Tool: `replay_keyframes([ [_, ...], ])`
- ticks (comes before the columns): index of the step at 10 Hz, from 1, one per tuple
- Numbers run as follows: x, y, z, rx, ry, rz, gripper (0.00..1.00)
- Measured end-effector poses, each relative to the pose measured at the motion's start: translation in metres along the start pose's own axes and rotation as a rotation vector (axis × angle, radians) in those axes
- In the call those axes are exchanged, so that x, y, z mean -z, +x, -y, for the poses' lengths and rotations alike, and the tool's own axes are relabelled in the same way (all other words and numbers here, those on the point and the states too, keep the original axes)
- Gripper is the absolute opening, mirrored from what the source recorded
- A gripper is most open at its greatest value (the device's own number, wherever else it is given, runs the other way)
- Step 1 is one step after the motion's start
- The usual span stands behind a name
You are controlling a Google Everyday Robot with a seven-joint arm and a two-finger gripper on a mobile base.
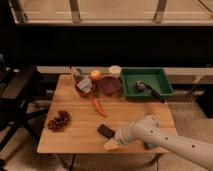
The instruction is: Place eraser in paper cup
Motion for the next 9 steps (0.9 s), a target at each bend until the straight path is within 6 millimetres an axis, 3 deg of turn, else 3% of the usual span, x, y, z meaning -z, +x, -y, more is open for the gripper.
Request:
replay_keyframes([
  [3, 0.001, 0.001, 0.000, -0.001, -0.002, -0.003, 0.16],
  [5, 0.000, 0.001, -0.001, 0.000, -0.004, -0.004, 0.03],
  [8, 0.004, 0.000, 0.001, -0.012, -0.015, -0.013, 0.03],
  [9, 0.017, -0.010, 0.013, -0.035, -0.017, -0.004, 0.03],
])
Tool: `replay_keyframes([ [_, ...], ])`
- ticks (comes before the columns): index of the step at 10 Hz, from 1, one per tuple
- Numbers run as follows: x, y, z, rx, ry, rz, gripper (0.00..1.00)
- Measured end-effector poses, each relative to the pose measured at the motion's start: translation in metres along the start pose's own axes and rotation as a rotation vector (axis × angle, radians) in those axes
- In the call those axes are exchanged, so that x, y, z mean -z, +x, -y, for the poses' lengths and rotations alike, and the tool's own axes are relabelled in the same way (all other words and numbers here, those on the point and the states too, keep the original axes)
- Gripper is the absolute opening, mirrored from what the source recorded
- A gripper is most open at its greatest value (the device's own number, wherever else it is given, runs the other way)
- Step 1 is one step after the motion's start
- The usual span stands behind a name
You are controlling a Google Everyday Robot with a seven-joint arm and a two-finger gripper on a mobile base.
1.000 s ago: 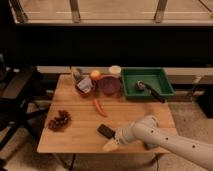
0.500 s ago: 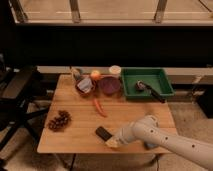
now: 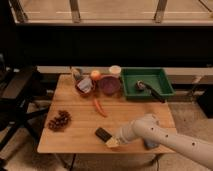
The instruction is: Place eraser in paper cup
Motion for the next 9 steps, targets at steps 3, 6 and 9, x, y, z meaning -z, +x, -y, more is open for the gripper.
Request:
replay_keyframes([
  [3, 0.049, -0.045, 0.049, -0.055, -0.010, 0.029, 0.03],
  [6, 0.083, -0.079, 0.070, -0.074, -0.033, 0.036, 0.03],
  [9, 0.086, -0.080, 0.072, -0.075, -0.033, 0.037, 0.03],
])
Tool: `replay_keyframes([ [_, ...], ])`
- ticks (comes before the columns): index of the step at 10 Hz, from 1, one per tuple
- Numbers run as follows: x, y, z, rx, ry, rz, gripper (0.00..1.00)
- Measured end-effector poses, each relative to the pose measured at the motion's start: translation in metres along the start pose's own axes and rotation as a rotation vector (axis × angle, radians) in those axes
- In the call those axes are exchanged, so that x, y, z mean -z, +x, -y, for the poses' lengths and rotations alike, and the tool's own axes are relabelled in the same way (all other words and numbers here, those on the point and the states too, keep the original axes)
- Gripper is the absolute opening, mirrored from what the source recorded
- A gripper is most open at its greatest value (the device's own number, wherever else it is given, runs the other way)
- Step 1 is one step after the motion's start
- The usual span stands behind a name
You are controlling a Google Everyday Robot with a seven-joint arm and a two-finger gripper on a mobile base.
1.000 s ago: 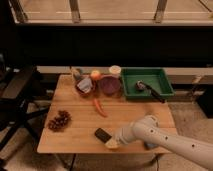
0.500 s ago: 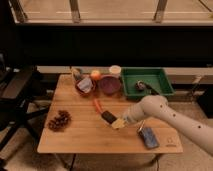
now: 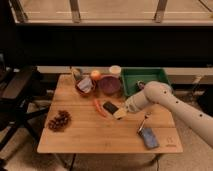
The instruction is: Place eraser in paper cup
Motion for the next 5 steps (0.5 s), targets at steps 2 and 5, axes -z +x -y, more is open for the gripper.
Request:
replay_keyframes([
  [2, 0.004, -0.003, 0.004, 0.008, 0.022, 0.009, 0.03],
  [5, 0.031, -0.041, 0.031, 0.035, 0.114, 0.076, 0.03],
])
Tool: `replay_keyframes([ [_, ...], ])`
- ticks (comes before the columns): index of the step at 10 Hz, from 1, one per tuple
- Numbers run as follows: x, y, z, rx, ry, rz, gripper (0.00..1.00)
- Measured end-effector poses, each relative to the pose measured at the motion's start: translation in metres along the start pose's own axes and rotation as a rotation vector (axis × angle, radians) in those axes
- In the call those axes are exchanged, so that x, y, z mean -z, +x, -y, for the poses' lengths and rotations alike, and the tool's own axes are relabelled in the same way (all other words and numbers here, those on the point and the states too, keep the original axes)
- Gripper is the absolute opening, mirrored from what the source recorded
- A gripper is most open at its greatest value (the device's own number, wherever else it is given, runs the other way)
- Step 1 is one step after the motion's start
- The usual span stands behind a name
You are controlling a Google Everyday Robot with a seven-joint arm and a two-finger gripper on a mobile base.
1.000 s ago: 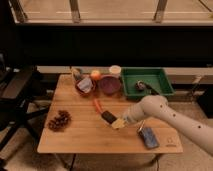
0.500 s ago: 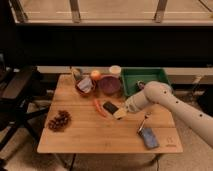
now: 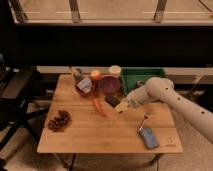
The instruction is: Place eraser in paper cup
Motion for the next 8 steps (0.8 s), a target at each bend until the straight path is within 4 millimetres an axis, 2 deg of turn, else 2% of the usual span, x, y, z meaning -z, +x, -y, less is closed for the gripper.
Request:
replay_keyframes([
  [4, 0.037, -0.054, 0.055, 0.003, 0.106, 0.126, 0.03],
  [6, 0.064, -0.072, 0.073, -0.004, 0.149, 0.210, 0.03],
  [8, 0.078, -0.087, 0.082, -0.016, 0.157, 0.272, 0.03],
])
